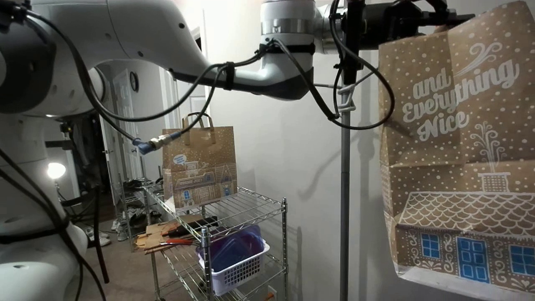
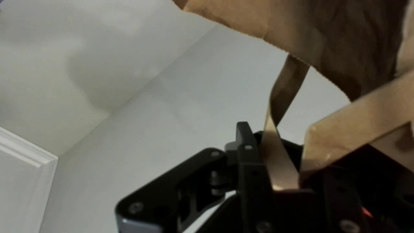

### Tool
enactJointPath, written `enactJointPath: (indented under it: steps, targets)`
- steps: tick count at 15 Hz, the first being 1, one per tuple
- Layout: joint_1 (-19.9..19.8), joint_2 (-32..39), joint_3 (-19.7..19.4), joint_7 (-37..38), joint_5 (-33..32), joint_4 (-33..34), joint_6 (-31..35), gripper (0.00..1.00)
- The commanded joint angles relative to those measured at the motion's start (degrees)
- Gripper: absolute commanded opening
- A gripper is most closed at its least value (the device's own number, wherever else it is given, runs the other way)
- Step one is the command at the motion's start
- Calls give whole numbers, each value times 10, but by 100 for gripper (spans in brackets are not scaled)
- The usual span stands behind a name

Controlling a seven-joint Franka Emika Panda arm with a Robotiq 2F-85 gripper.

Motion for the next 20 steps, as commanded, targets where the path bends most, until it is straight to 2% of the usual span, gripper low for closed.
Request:
enactJointPath:
  steps: [1, 9, 12, 20]
  targets:
    - [-5, -16, -4, 34, -5, 4, -5, 6]
    - [-4, -24, -3, 77, -8, 7, -21, 6]
    - [-3, -26, -4, 66, 8, 14, -32, 6]
    - [-4, -34, -13, 63, 7, 76, -28, 6]
